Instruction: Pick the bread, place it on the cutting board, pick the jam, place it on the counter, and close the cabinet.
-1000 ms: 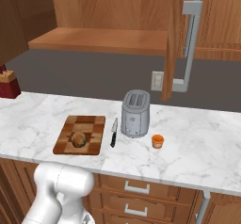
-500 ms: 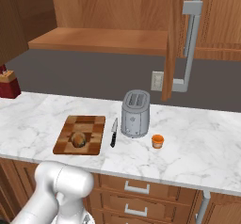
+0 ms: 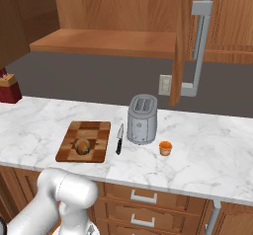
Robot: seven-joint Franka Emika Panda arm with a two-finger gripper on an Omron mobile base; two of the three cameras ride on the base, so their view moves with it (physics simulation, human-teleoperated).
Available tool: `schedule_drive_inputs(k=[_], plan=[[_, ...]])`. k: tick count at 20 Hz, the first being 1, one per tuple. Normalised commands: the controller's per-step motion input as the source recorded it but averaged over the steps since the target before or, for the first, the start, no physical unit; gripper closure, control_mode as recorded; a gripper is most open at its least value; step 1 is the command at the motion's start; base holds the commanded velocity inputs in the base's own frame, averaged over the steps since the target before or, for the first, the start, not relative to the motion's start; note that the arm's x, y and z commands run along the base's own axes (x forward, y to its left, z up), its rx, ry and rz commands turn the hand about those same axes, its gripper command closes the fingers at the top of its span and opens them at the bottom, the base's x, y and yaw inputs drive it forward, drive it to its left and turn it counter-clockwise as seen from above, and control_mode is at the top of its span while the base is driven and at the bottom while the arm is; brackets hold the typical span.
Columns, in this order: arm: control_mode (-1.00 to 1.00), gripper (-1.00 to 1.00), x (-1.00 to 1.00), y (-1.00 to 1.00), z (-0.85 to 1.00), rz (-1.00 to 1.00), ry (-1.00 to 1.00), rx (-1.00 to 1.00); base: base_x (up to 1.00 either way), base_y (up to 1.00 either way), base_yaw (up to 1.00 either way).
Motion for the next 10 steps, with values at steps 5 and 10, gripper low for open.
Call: schedule_drive_inputs(k=[5,10], plan=[[-1.0,-1.0,0.42,0.28,0.0,-0.04,0.0,0.0,0.0,0.0,0.0],[-1.0,-1.0,0.28,0.08,0.0,-0.11,-0.01,0.0,0.0,0.0,0.0]])
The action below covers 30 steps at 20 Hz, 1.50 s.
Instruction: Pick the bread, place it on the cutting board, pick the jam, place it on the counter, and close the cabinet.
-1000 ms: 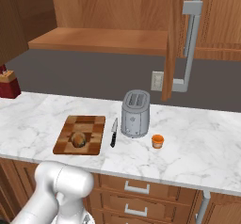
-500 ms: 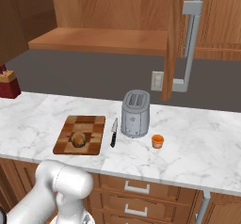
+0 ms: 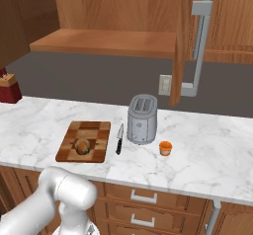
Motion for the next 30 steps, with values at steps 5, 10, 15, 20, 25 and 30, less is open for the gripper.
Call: schedule_drive_inputs(k=[5,10,15,20,25,30], plan=[[-1.0,-1.0,0.18,0.06,0.0,-0.12,0.0,0.0,0.0,0.0,0.0],[-1.0,-1.0,0.03,0.0,0.0,-0.19,-0.01,0.0,0.0,0.0,0.0],[-1.0,-1.0,0.08,-0.01,0.0,-0.16,0.0,0.0,0.0,0.0,0.0],[-1.0,-1.0,0.0,-0.42,0.0,-0.01,0.0,0.0,0.0,0.0,0.0],[-1.0,-1.0,0.01,-0.54,0.0,0.0,0.0,0.0,0.0,0.0,0.0],[-1.0,-1.0,0.07,-0.56,0.0,0.0,0.0,0.0,0.0,0.0,0.0]])
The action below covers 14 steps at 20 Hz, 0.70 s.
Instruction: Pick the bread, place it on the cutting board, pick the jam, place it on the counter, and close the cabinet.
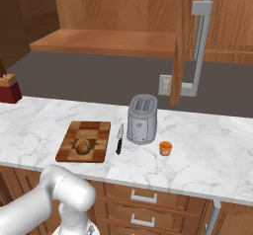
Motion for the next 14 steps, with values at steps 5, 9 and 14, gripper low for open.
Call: schedule_drive_inputs(k=[5,9,14], plan=[[-1.0,-1.0,0.05,-0.56,0.0,0.0,0.0,0.0,0.0,0.0,0.0],[-1.0,-1.0,0.08,-0.49,0.0,0.0,0.0,0.0,0.0,0.0,0.0],[-1.0,-1.0,0.25,-0.33,0.0,0.0,0.0,0.0,0.0,0.0,0.0]])
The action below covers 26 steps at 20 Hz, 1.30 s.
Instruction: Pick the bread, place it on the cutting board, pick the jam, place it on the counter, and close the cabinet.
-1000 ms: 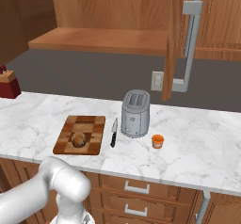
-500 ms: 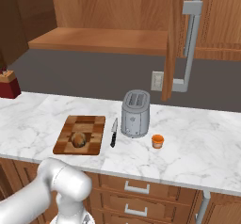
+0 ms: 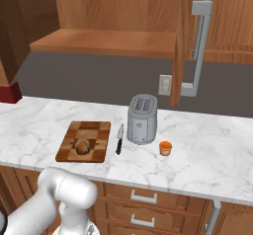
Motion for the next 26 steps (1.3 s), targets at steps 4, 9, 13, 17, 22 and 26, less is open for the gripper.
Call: schedule_drive_inputs(k=[4,9,13,17,22,26], plan=[[-1.0,-1.0,0.47,-0.18,0.0,0.01,0.0,0.0,0.0,0.0,0.0],[-1.0,-1.0,0.6,-0.06,0.0,0.03,0.0,0.0,0.0,0.0,0.0],[-1.0,-1.0,0.53,-0.16,0.0,0.08,0.0,0.0,0.0,0.0,0.0],[-1.0,-1.0,0.47,-0.18,0.0,0.12,0.0,0.0,0.0,0.0,0.0],[-1.0,-1.0,0.54,-0.14,0.0,0.12,0.0,0.0,0.0,0.0,0.0],[-1.0,-1.0,0.57,-0.05,0.0,0.13,0.0,0.0,0.0,0.0,0.0]])
